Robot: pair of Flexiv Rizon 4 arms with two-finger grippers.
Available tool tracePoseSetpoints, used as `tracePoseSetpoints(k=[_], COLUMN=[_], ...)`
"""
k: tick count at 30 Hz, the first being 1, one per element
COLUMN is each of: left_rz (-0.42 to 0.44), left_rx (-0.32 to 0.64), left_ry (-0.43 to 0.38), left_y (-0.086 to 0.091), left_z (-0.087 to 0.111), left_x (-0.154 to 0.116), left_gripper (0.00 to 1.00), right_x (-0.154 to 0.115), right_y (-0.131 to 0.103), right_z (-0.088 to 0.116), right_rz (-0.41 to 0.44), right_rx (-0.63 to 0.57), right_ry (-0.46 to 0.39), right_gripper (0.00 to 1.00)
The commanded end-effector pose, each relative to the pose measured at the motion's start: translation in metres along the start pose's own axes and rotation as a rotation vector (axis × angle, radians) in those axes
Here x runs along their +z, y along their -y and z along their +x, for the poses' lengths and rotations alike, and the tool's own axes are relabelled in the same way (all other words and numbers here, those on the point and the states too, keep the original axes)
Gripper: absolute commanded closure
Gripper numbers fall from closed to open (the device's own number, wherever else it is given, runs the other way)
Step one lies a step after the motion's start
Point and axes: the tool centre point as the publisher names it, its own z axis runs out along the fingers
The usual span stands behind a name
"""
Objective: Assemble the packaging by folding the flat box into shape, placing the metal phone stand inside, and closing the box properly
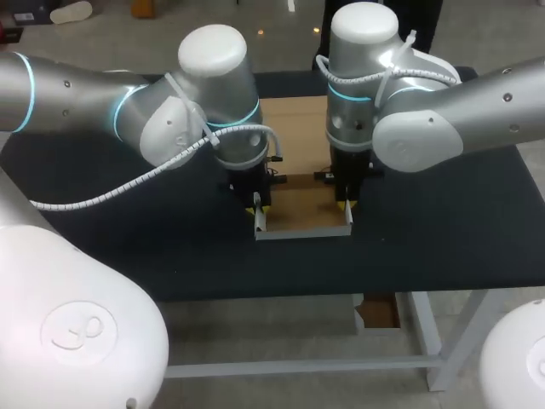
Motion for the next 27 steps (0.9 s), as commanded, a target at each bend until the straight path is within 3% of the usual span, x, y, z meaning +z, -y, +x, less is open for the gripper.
tracePoseSetpoints(k=[1,14,27], left_rz=[0.000,-0.028,-0.049], left_rx=[-0.001,-0.002,0.008], left_ry=[0.124,0.099,0.058], left_y=[0.001,0.002,-0.001], left_z=[0.009,0.004,0.003], left_x=[0.014,0.022,0.026], left_gripper=[0.81,0.85,0.83], right_x=[0.000,0.000,0.000], right_y=[0.000,0.000,0.000], right_z=[0.003,0.003,0.003], right_rz=[0.003,0.003,0.003], right_rx=[-0.001,-0.001,-0.001], right_ry=[0.001,0.001,0.001], right_gripper=[1.00,1.00,1.00])
